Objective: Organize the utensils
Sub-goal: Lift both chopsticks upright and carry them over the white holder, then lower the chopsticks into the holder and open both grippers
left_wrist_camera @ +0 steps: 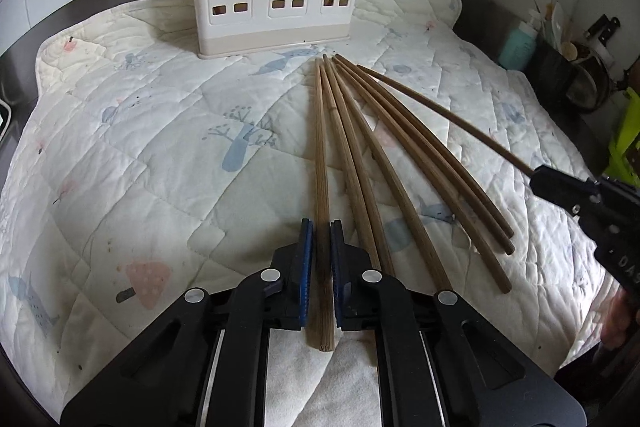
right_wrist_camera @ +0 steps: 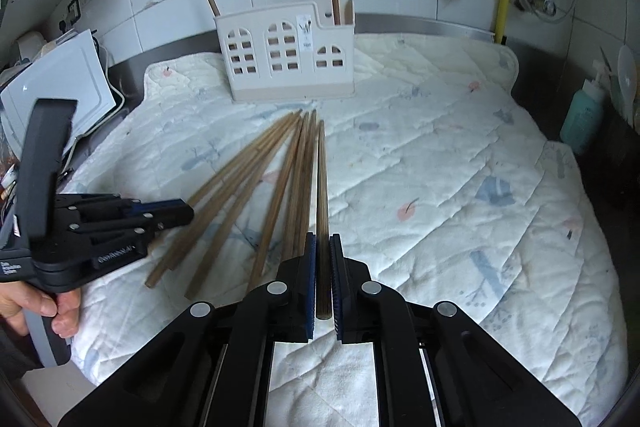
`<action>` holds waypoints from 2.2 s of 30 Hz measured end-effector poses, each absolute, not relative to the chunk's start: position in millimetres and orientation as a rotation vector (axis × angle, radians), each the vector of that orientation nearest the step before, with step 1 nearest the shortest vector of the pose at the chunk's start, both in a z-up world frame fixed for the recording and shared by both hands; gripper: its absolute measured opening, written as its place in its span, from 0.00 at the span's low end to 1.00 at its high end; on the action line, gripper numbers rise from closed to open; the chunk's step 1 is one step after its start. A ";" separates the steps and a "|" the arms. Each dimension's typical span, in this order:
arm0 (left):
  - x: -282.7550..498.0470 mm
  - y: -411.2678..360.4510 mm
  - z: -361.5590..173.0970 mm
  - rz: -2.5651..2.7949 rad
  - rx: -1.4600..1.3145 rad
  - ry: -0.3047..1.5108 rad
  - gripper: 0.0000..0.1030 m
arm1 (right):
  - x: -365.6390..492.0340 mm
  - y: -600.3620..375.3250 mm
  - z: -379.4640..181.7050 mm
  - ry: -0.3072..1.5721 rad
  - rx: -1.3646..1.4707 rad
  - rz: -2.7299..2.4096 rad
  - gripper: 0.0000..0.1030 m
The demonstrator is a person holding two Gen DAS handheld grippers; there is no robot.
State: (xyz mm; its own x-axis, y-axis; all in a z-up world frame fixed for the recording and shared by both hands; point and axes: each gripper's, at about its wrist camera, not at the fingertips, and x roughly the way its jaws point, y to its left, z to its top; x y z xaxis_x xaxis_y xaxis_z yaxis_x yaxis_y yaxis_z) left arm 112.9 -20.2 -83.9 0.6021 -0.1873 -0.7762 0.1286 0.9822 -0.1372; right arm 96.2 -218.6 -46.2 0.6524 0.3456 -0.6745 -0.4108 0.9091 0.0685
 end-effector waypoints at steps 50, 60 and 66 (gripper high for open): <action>166.0 21.2 132.4 -0.234 0.013 0.464 0.05 | 251.2 -154.0 166.5 0.510 -0.308 0.483 0.06; 200.8 27.7 202.4 -0.122 0.048 0.286 0.05 | 269.1 -145.2 140.7 0.569 -0.311 0.505 0.06; 232.4 37.4 188.4 -0.077 0.018 0.326 0.05 | 276.1 -143.9 127.1 0.590 -0.314 0.513 0.06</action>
State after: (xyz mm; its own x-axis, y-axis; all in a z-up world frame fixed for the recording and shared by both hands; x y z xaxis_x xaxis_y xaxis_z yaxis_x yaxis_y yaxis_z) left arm 232.4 37.4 188.4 0.9444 -0.0723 -0.3208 0.0781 0.9969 0.0055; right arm 276.1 -143.9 127.1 0.7120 0.3675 -0.5984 -0.5421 0.8293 -0.1357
